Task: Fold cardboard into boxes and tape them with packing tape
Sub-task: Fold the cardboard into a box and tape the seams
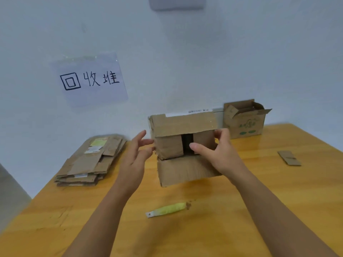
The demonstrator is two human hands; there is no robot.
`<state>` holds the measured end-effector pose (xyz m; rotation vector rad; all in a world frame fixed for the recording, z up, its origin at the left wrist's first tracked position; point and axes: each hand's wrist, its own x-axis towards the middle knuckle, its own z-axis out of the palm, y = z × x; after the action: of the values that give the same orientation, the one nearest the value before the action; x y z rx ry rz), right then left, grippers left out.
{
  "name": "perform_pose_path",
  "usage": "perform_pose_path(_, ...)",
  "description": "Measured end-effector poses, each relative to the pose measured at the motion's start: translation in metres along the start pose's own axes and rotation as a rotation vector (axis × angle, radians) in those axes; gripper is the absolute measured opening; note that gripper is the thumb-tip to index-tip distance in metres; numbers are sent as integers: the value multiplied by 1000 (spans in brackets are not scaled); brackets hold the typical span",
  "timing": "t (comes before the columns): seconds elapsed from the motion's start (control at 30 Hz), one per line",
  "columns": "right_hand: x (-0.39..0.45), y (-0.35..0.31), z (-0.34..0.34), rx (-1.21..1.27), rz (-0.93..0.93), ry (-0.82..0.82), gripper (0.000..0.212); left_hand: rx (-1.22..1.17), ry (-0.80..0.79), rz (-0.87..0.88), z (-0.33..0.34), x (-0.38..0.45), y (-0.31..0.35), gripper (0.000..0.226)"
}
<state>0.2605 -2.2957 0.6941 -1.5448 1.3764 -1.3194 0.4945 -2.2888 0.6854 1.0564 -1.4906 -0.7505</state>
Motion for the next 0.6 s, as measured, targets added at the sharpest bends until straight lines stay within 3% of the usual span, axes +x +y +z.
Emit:
perform_pose_path(0.1, 4, 3, 16, -104, -93, 149, 74, 237, -9, 3, 19, 2, 10, 66)
perform_pose_path(0.17, 5, 3, 25, -118, -130, 214, 65, 350, 72, -14, 36, 7, 14, 77)
perform_pose_path(0.27, 7, 1, 25, -100, -129, 162, 51, 481, 183, -22, 48, 24, 18, 95)
perform_pose_path(0.4, 24, 4, 4, 96, -58, 16, 22, 405, 160, -63, 49, 55, 16, 62)
perform_pose_path(0.47, 37, 6, -10, 176, -14, -3, 6, 284, 83, -126, 53, 69, 16, 64)
perform_pose_path(0.53, 50, 8, -25, 200, 31, 31, 12, 191, 16, -191, 58, 85, 14, 62)
perform_pose_path(0.6, 67, 13, -38, 223, 78, 64, 28, 122, -50, -246, 65, 104, 9, 45)
